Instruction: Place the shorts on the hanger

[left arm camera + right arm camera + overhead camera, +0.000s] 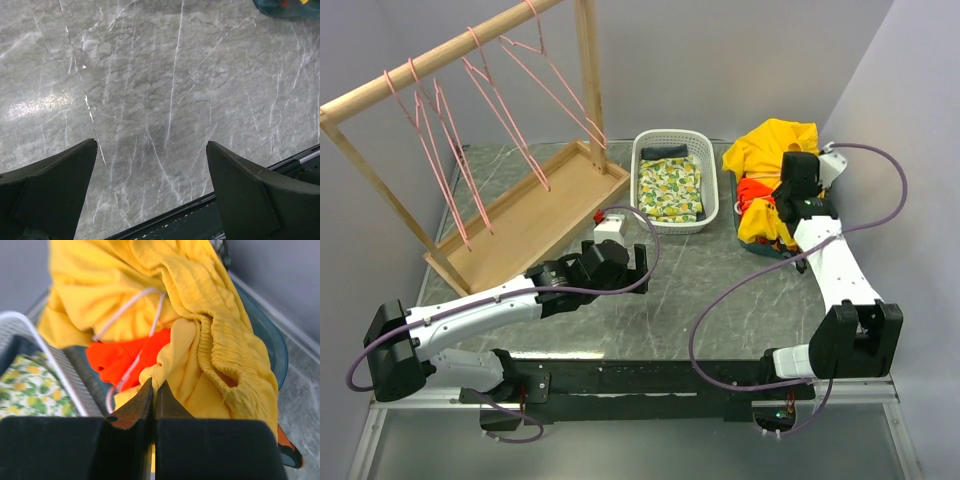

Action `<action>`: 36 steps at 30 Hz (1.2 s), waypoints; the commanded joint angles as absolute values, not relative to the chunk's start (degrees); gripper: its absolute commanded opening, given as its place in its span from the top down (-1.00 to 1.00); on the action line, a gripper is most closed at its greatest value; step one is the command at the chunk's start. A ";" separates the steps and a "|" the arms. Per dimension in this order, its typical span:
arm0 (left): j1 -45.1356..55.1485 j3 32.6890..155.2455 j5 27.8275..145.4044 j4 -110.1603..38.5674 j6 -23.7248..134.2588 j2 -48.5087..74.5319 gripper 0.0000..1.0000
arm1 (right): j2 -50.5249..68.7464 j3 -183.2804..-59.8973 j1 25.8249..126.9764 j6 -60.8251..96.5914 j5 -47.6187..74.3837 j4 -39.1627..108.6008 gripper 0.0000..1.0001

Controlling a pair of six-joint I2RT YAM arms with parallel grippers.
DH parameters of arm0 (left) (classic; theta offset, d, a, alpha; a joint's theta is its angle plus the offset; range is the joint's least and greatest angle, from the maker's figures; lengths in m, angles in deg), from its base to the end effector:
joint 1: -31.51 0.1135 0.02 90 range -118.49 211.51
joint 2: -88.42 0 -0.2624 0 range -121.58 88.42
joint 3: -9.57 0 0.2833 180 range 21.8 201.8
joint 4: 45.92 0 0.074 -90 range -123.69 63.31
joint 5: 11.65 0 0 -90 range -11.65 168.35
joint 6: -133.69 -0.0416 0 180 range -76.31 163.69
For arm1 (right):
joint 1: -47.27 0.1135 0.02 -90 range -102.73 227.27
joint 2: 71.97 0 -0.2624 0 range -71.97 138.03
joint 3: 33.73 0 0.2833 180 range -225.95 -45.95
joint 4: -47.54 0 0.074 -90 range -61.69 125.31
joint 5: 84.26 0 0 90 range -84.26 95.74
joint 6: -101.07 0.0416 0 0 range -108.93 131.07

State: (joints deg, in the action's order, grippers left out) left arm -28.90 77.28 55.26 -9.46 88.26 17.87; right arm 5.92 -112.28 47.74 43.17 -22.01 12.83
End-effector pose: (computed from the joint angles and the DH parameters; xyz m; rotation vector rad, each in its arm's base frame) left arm 0.1635 -0.2550 0.2758 0.0940 2.2496 -0.5635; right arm 0.3402 -0.0166 0.3113 0.8281 1.9238 -0.1831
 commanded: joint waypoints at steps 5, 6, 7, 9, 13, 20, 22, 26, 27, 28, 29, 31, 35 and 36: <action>-27.91 77.70 56.73 -11.90 86.75 19.51 -0.93 | -3.50 -122.06 47.54 43.06 -22.65 13.43 1.00; -27.91 77.96 56.82 -11.98 86.75 19.34 -0.93 | -3.68 -123.55 47.54 42.97 -22.91 13.34 1.00; -27.91 78.05 57.00 -11.98 86.75 18.99 -0.93 | -3.85 -124.26 47.54 43.06 -23.43 13.25 1.00; -27.82 78.05 57.26 -12.25 86.67 18.90 -0.93 | -3.94 -126.71 47.54 42.45 -23.96 13.34 1.00; -27.65 78.57 57.61 -12.25 86.49 18.20 -0.93 | -2.10 -132.95 47.54 41.74 -24.23 11.50 1.00; -27.29 79.54 58.23 -12.16 86.05 17.14 -0.93 | 0.97 -142.53 47.54 41.48 -25.20 10.09 1.00; -27.21 79.89 58.31 -11.98 85.96 16.79 -0.93 | 2.20 -146.58 47.54 41.48 -24.24 9.74 1.00; -27.12 80.33 58.49 -11.98 85.70 16.44 -0.93 | 5.10 -151.85 47.54 41.74 -20.81 10.88 1.00; -27.03 80.33 58.58 -12.07 85.70 16.35 -0.93 | 5.63 -153.95 47.54 41.92 -20.19 11.58 1.00; -26.86 80.59 58.75 -12.07 85.70 16.26 -0.93 | 6.25 -155.02 47.54 42.01 -19.32 11.84 1.00; -26.85 80.68 58.93 -12.07 85.70 16.09 -0.93 | 7.30 -157.20 47.54 42.27 -18.26 12.20 1.00; -26.77 81.03 59.11 -11.98 85.70 15.82 -0.93 | 8.18 -159.15 47.54 42.27 -16.50 13.69 1.00; -26.68 81.74 58.58 -11.46 85.44 15.91 -0.93 | 10.72 -166.42 47.97 41.22 -12.46 16.24 1.00; -26.59 81.91 58.58 -11.46 85.35 15.91 -0.93 | 11.52 -168.37 48.06 40.69 -10.36 16.68 1.00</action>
